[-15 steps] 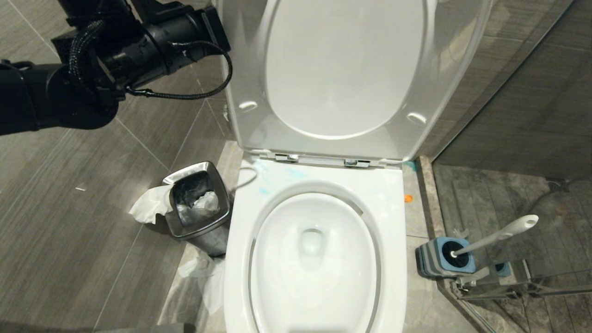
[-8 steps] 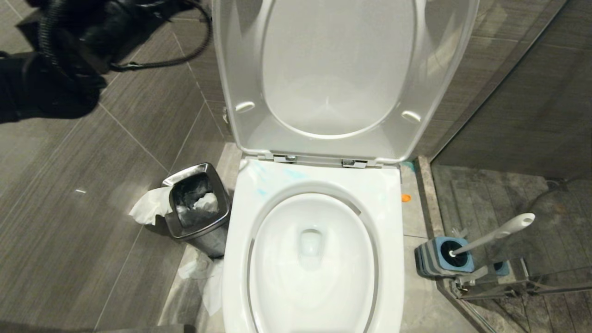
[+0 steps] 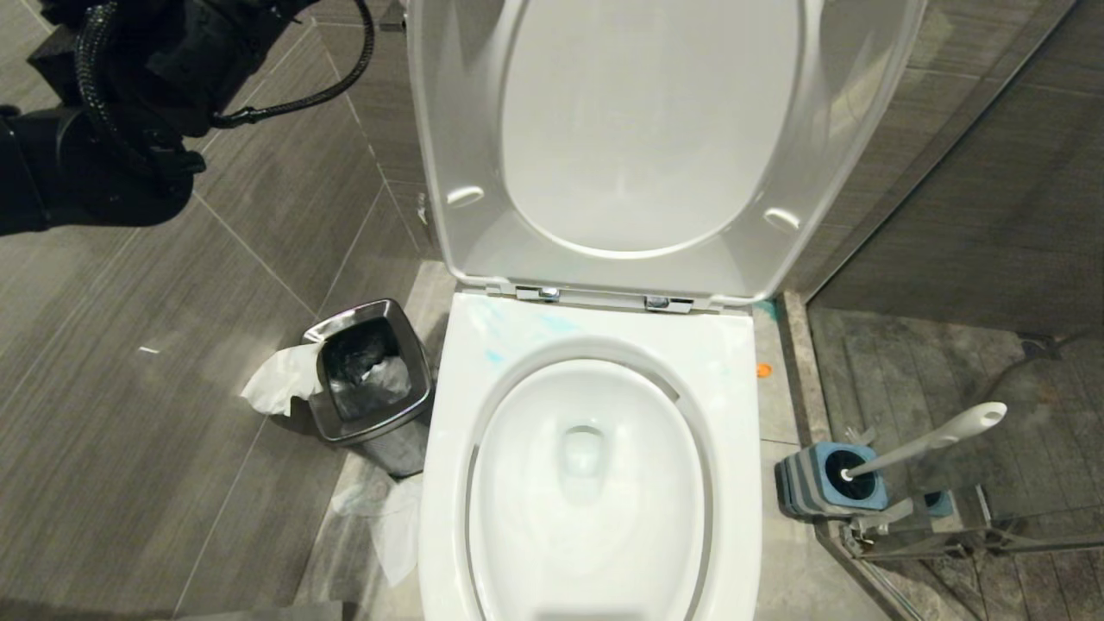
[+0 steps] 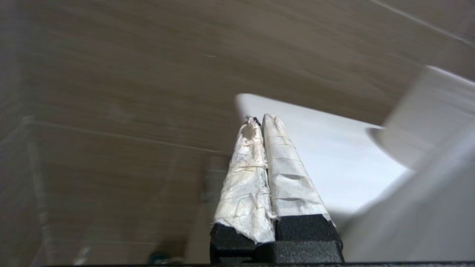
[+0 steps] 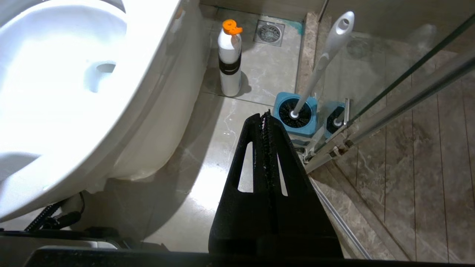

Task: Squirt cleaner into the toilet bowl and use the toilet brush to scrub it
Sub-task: Close the toilet lid

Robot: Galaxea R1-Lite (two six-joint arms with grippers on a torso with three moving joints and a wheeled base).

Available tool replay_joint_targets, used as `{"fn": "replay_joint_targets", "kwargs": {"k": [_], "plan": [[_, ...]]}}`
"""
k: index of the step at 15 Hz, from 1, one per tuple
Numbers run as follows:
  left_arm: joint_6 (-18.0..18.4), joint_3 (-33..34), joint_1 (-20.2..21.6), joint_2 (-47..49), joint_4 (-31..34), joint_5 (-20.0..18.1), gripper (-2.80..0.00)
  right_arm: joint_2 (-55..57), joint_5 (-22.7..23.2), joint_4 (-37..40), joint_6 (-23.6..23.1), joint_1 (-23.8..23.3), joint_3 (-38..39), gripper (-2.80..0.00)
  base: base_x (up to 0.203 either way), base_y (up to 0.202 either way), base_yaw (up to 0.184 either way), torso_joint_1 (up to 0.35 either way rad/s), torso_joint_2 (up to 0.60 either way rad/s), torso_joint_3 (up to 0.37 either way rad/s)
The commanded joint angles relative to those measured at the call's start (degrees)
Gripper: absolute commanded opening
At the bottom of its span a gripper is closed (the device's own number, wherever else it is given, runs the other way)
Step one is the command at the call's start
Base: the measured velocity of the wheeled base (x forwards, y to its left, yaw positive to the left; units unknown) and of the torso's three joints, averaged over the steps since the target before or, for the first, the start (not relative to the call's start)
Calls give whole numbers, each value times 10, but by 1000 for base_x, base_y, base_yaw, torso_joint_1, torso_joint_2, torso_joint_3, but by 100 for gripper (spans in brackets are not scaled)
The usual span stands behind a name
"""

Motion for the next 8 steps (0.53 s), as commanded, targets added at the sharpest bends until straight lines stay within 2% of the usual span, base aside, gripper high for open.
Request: {"fn": "replay_joint_targets", "kwargs": {"k": [1,5,8], "plan": [[-4,0,1,-7,-1,-2,-280,0,0,0,0,1,0,-280,0,0,0,0,0,0],[-29,-2,0,-18,-1,-4,-280,0,0,0,0,1,0,-280,0,0,0,0,0,0],[-67,7,4,-57,3,-6,-280,0,0,0,0,1,0,-280,0,0,0,0,0,0]]}}
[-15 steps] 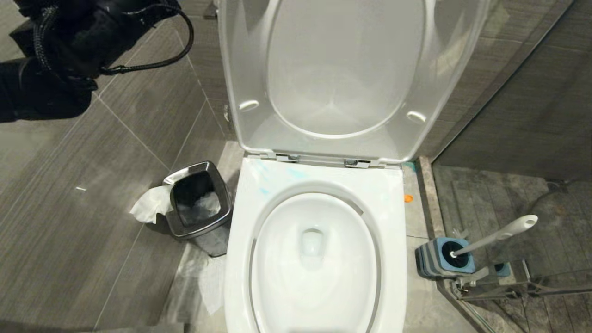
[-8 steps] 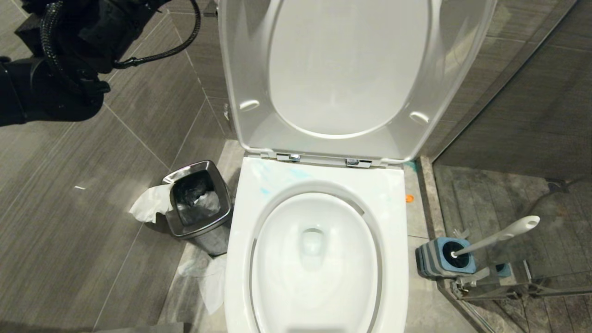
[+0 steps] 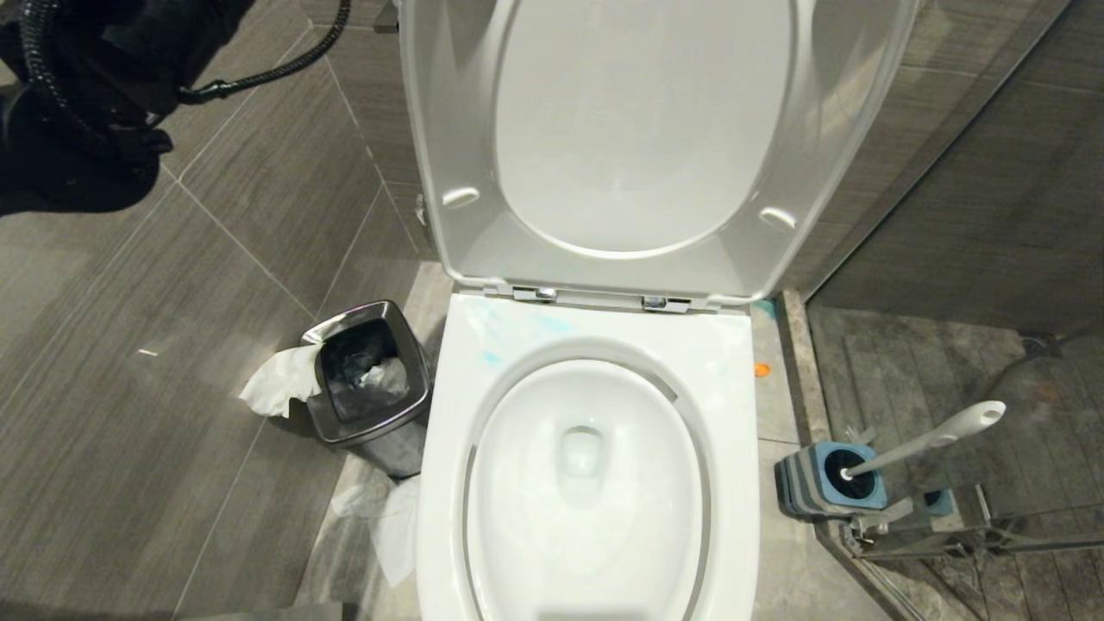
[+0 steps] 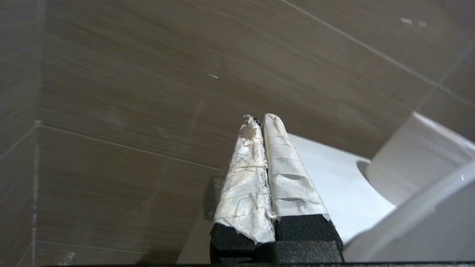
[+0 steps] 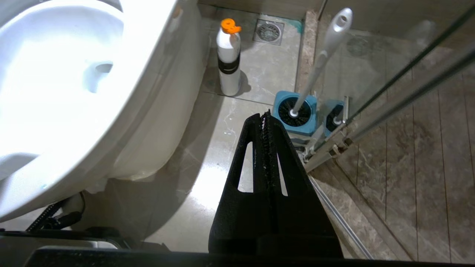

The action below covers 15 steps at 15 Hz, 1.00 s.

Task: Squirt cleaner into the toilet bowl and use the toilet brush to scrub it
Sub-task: Close the toilet lid

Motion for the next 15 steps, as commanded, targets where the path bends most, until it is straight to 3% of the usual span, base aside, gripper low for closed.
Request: {"fn": "replay_joint_targets", "kwargs": {"k": [1,4,8,12,15], "plan": [[-21,20,5,-50,12,-7,-280,0,0,0,0,0,0,-280,0,0,0,0,0,0],[-31,63,30,-99,83,-57,-280,0,0,0,0,0,0,-280,0,0,0,0,0,0],[-50,75,33,-108,137,-135,-280,0,0,0,0,0,0,-280,0,0,0,0,0,0],[-54,70,33,-69,127,-221,-280,0,0,0,0,0,0,-280,0,0,0,0,0,0],[-55,69,34,-34,81,-257,-280,0,0,0,0,0,0,-280,0,0,0,0,0,0]]}}
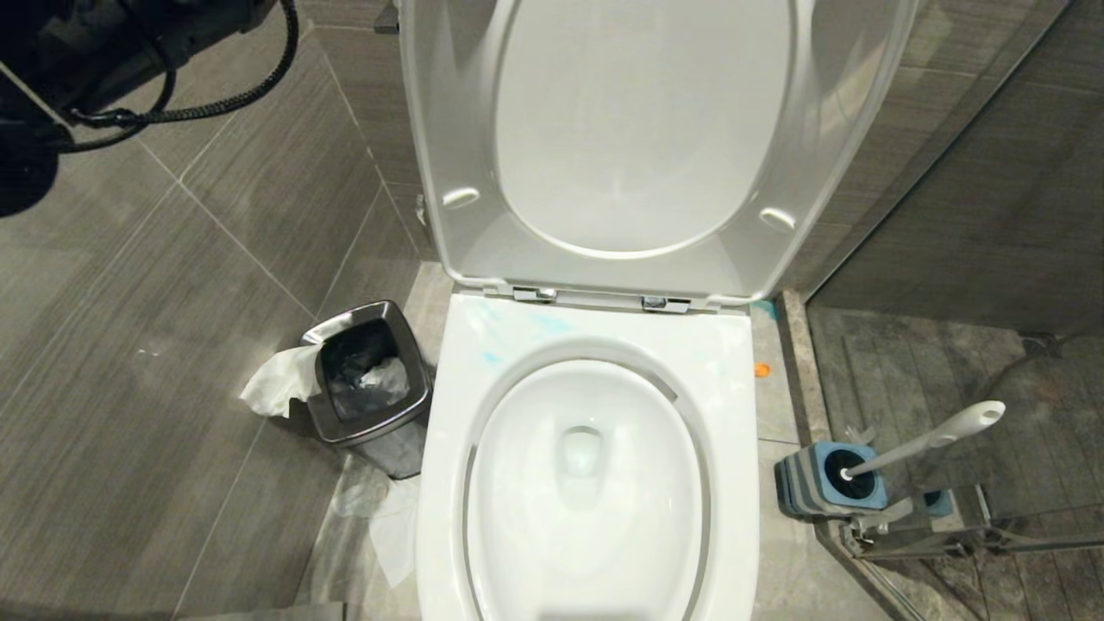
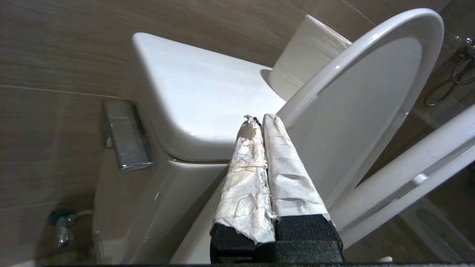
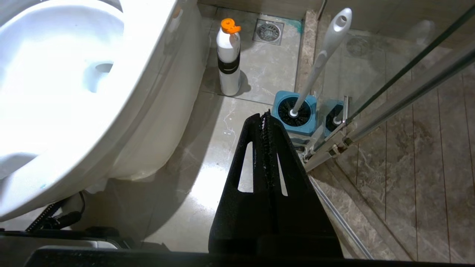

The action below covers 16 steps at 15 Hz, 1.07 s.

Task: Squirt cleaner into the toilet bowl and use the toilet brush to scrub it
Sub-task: Close the toilet lid

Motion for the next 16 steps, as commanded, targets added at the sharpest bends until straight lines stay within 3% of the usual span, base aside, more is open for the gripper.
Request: {"fn": "replay_joint_targets", "kwargs": {"k": [1,12,16], "plan": [[-2,-2,1,37,-18,-9,-280,0,0,0,0,0,0,-280,0,0,0,0,0,0],[-76,-107,3,105,-21,-24,-280,0,0,0,0,0,0,-280,0,0,0,0,0,0],[-81,-128,0,119,-25,-42,-280,0,0,0,0,0,0,-280,0,0,0,0,0,0]]}}
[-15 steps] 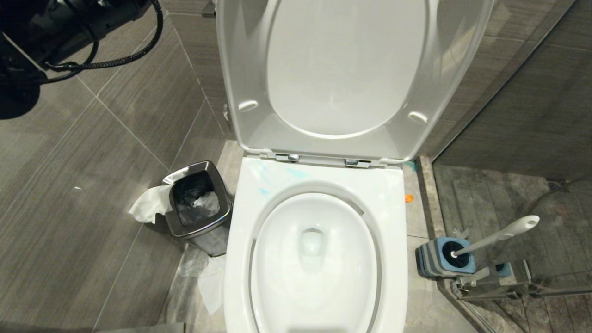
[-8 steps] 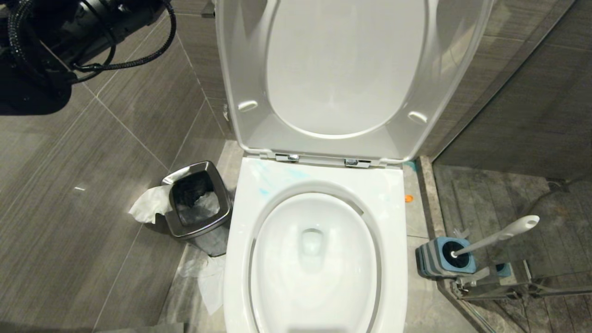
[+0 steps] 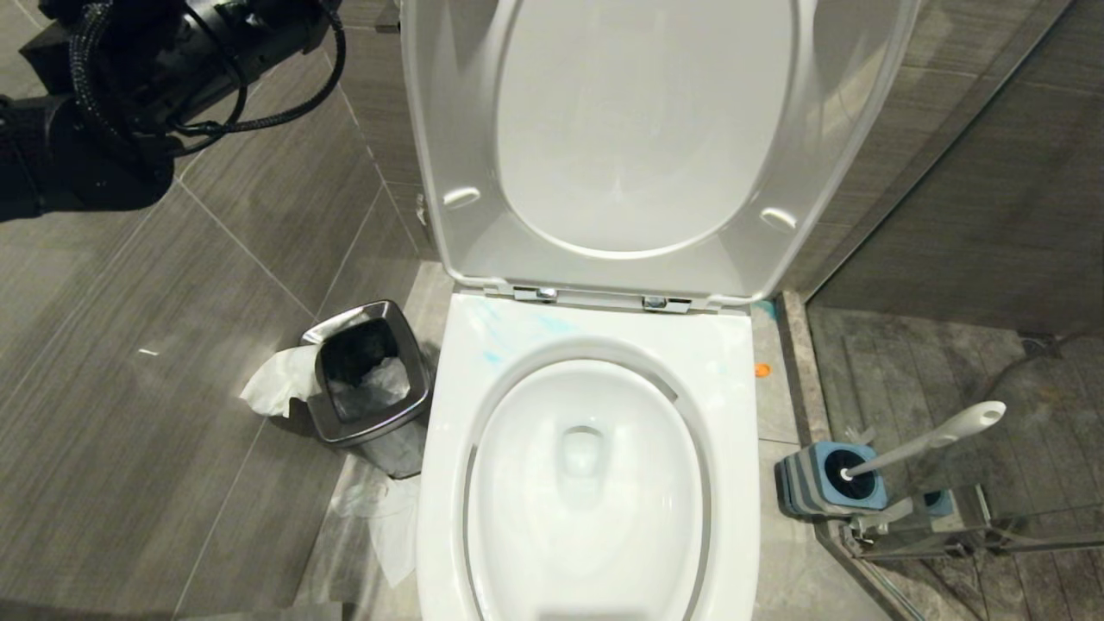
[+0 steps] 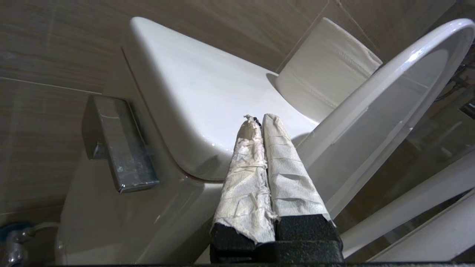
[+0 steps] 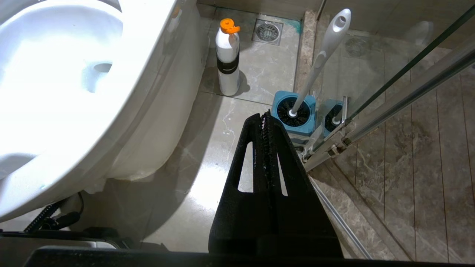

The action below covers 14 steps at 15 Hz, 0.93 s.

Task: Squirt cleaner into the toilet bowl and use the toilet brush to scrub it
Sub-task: Close the toilet lid

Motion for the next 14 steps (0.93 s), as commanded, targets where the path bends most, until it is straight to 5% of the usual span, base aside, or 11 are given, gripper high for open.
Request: {"fn": "replay_joint_targets", "kwargs": {"k": [1,14], "plan": [[-6,-8,-6,10,-10,-12,-280,0,0,0,0,0,0,-280,0,0,0,0,0,0],[-2,-3,-26,29,-21,-15,-280,0,0,0,0,0,0,-280,0,0,0,0,0,0]]}}
